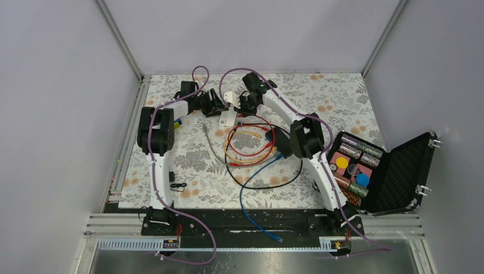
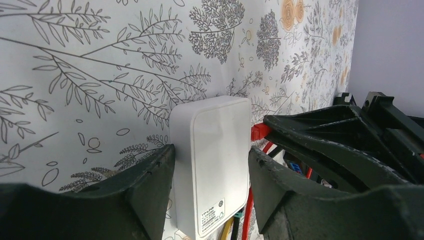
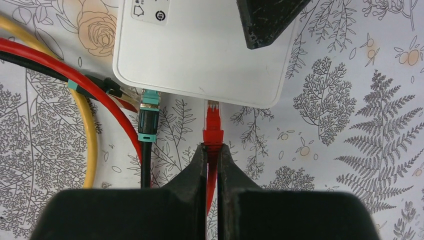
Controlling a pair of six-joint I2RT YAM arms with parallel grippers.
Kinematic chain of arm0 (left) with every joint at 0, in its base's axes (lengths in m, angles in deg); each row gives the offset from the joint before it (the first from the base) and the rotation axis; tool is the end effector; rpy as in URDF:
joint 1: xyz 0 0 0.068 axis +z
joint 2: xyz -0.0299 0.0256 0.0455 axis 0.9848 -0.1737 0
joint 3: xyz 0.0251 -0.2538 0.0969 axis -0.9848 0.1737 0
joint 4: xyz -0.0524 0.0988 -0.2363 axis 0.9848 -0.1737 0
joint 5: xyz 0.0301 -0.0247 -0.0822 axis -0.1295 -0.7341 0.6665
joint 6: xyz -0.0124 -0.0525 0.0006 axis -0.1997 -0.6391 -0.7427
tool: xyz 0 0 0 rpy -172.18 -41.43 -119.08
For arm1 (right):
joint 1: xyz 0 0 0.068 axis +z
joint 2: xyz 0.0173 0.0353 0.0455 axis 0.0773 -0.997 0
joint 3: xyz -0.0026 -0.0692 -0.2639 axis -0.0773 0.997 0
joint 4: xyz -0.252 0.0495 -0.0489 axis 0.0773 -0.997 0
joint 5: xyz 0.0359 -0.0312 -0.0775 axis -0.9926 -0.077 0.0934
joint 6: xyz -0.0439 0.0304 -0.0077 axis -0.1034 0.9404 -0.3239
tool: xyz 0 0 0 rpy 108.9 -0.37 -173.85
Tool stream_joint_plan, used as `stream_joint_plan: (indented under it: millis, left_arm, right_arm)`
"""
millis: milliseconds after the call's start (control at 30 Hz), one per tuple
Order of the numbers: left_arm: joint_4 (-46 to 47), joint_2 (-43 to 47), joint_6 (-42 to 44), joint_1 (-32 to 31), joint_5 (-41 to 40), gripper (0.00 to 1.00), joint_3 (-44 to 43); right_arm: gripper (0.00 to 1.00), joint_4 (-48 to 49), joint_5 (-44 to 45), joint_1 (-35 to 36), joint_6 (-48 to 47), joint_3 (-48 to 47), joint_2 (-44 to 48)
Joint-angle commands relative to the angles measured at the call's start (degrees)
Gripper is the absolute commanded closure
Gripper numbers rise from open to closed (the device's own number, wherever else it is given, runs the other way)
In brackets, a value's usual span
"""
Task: Insert the plug into the switch port
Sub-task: Insert the connector into the switch port.
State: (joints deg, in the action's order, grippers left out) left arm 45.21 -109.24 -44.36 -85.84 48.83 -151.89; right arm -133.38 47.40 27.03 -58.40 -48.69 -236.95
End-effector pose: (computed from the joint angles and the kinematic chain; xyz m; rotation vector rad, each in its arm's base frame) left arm 0.4841 -0.0744 0.1302 -0.1000 2.3693 -1.2030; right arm 0.4663 0.3021 0.1741 -1.9224 1.5504 0.2924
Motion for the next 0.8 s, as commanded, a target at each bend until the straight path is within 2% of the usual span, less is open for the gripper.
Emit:
stream_joint_plan:
  millis: [0,333,667,767]
  left_arm:
    - [1.1,3.1,-1.6,-0.7,3.1,0.45,2.1]
    - [-2.3,4.6,-0.2,0.3,4.1,0.45,2.7]
    - [3.0,4.7,-4.6,0.5,6.6,0.45,4.6]
    - [9.1,4.7,-8.7,0.5,8.4,0.45,6.4]
  right_arm:
    - [1.0,0.9,-6.1,1.1,3.4,-3.6,1.4]
    - [1.0,4.9,-9.0,1.1,11.7,-3.8,2.3]
    - [1.0,5.5,-8.3,2.4,12.1,-4.1,1.9]
    - [1.0,4.6,-7.8,3.2,11.8,-4.8,1.6]
